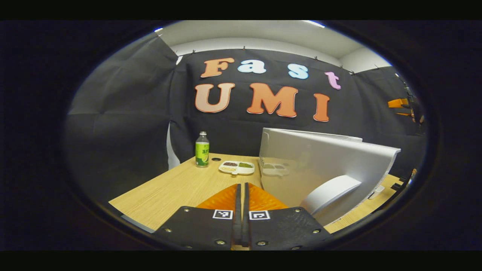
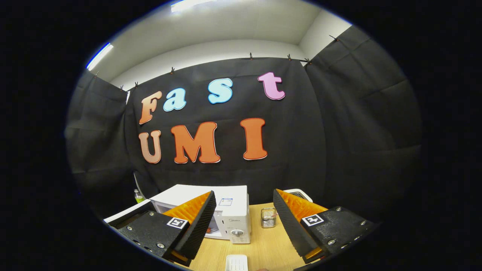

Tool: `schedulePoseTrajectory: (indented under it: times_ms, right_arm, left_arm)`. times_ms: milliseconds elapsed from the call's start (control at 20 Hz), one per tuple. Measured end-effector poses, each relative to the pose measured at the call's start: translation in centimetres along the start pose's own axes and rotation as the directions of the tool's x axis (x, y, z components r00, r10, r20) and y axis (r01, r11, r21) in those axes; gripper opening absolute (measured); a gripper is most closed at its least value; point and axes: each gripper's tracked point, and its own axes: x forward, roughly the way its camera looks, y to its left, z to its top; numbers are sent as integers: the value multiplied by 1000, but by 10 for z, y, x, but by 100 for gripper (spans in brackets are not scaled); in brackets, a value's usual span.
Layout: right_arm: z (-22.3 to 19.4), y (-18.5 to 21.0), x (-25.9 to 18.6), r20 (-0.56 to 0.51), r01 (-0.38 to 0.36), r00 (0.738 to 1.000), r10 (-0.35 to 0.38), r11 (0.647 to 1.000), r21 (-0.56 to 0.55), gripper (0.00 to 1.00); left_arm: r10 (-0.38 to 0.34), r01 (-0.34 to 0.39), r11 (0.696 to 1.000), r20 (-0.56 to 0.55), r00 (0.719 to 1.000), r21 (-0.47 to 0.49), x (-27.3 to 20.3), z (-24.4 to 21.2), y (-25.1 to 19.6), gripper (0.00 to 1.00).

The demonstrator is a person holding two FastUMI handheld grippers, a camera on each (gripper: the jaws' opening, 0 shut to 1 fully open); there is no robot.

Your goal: Open the microwave oven with the left hand, put the food in, and close the microwave oven.

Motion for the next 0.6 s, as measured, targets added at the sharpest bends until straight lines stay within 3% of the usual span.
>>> schedulePoseTrajectory:
  times_ms: [550,600]
  right_arm:
    - [3,-38,-20,8,51,999,-51,999,11,94]
    - [3,-41,-22,10,55,998,-56,998,14,94]
  left_arm:
    - [-266,266,964,-12,964,14,37,14,-151,1]
    - [-262,262,965,-11,965,33,42,16,-160,1]
